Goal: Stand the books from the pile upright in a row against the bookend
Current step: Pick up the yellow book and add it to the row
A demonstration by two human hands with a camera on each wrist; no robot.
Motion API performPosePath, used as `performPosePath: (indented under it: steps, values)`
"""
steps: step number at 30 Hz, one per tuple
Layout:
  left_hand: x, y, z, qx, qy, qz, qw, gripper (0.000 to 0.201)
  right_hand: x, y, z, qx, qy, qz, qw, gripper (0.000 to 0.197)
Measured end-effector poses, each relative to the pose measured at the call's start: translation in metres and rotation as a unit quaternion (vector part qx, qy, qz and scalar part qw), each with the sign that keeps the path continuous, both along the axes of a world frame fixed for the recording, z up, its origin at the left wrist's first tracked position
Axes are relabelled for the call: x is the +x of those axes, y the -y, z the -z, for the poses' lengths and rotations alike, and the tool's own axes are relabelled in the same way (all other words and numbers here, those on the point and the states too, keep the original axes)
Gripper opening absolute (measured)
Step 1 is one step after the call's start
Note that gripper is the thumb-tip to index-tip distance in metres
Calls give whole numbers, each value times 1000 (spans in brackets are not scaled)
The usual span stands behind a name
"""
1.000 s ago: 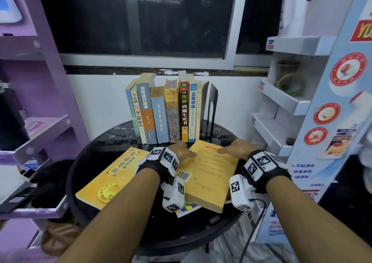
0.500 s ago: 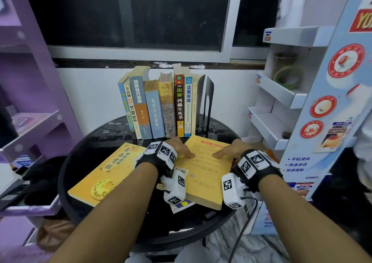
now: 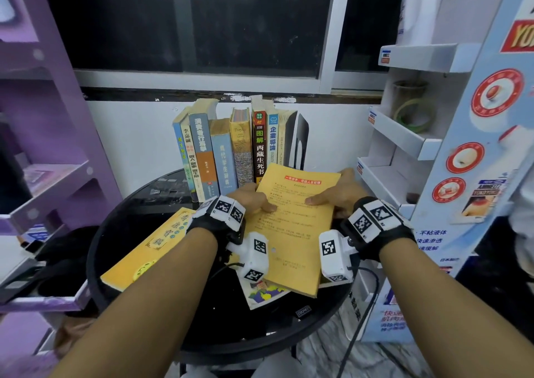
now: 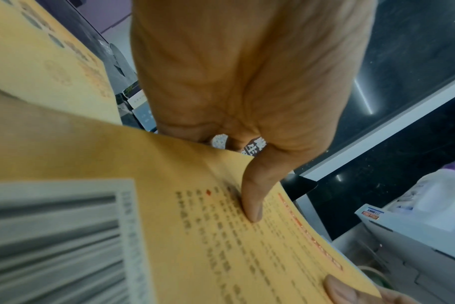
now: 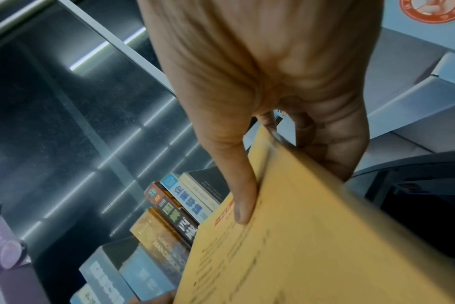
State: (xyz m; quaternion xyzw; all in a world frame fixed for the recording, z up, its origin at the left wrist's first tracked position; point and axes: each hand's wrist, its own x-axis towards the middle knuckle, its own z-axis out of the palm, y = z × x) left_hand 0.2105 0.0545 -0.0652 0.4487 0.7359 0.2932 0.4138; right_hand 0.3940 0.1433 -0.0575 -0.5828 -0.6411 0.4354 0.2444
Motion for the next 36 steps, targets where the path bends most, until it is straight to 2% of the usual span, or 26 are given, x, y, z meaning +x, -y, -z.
performPosePath:
  steps: [1, 5, 9, 13, 18, 22, 25, 28, 32, 36]
  values:
    - [-1, 0, -3, 14, 14, -9, 1000, 29, -1, 4, -7, 7, -14, 6, 1000, 92]
    - [-13, -7, -6, 71, 56, -41, 995, 61, -6, 11, -25, 62, -76, 10, 995, 81]
    - [-15, 0, -22, 139, 89, -80, 983, 48, -8, 19, -38, 116, -119, -13, 986, 73]
    - [-19, 2, -30, 208, 112, -85, 968, 58, -9, 28, -51, 186, -149, -42, 970, 61]
    - [-26, 7, -32, 247, 131, -66, 958, 46, -3, 36, -67, 177, -155, -122, 964, 32]
    - [-31, 9, -30, 263, 138, -57, 953, 38, 0, 41, -75, 130, -145, -207, 959, 38]
    - [-32, 6, -30, 269, 142, -63, 950, 39, -3, 42, -78, 138, -132, -214, 958, 42]
    - [-32, 2, -35, 259, 108, -46, 959, 44, -3, 43, -82, 161, -113, -204, 959, 39]
    - [-29, -6, -47, 250, 30, -9, 968, 29, 2, 41, -91, 170, -77, -195, 963, 35]
    - [-27, -16, -62, 324, -59, -57, 942, 29, 12, 39, -99, 179, -59, -174, 967, 32]
